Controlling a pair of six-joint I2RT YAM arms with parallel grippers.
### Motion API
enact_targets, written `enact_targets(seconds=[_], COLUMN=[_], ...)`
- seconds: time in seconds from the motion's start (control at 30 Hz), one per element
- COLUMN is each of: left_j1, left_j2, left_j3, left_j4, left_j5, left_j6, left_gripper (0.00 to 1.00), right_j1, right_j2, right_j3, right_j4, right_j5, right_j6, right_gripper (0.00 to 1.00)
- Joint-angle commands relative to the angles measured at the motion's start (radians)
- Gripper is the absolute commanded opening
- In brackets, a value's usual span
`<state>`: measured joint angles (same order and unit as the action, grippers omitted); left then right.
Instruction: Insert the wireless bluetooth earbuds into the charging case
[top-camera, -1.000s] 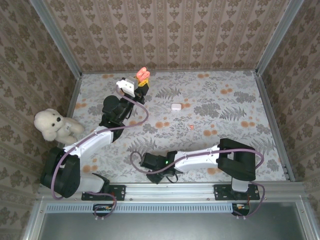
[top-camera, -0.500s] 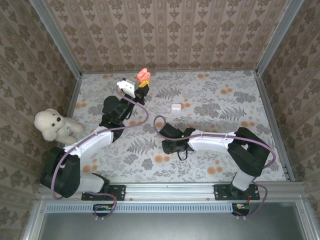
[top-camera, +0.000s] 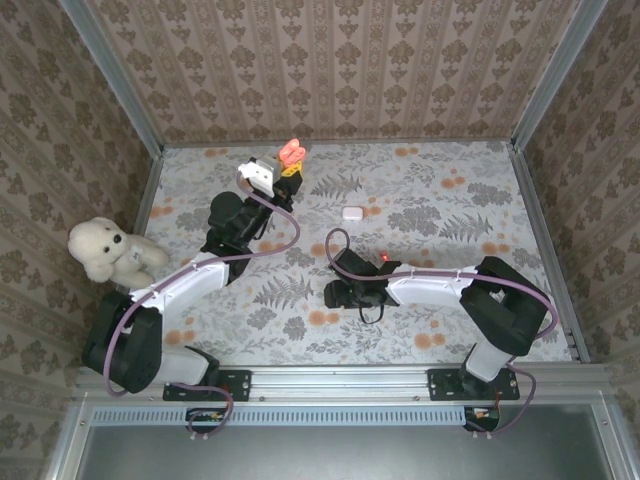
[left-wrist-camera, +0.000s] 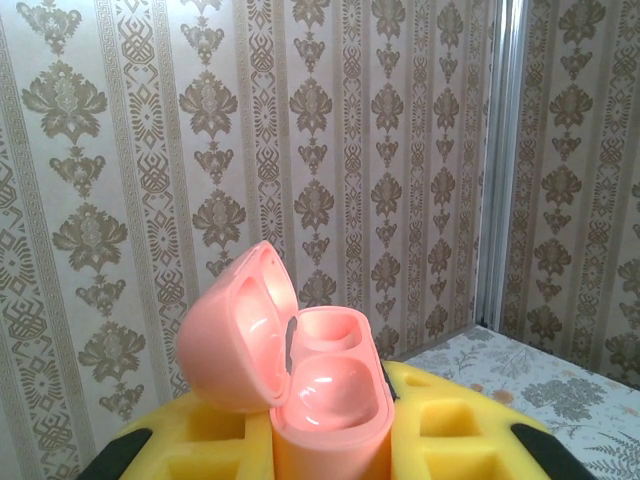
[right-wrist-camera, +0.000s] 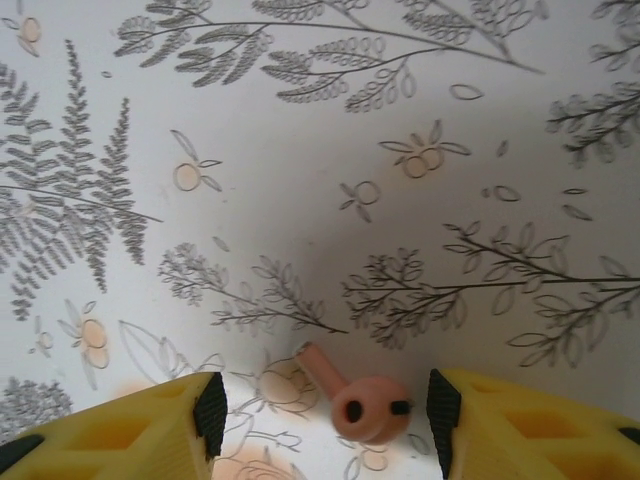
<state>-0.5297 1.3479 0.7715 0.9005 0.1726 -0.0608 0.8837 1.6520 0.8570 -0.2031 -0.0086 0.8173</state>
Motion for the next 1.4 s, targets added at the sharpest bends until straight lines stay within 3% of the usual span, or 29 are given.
enact_targets(seconds=[0.0,0.53,0.87,1.37], left_j1=[-0.006,-0.013,-0.012,-0.012], left_j2=[0.001,0.001,-0.008,-0.034], left_j3=[0.008,-0.008,-0.021,-0.042], left_j4=[0.023,0.042,0.052,0.052], left_j5=[0.014,0.008,0.002,-0.004], left_j6=[-0.025,-0.020,-0.013,-0.019], left_gripper=[0.00,0.00,0.00,0.00], right_j1=[0.002,0.064,0.091,-0.077], right_j2=[0.004,-0.129,-0.015,0.115], right_j3=[-0.009,-0.027,-0.025,0.214], right_j4=[0.032,-0.125,-0.042,-0.069], right_j5=[-0.039,0.010,-0.015,0.061], right_j6=[0.046,0.071,0.113,-0.033], right_gripper=[0.58,0.59,0.58,0.57])
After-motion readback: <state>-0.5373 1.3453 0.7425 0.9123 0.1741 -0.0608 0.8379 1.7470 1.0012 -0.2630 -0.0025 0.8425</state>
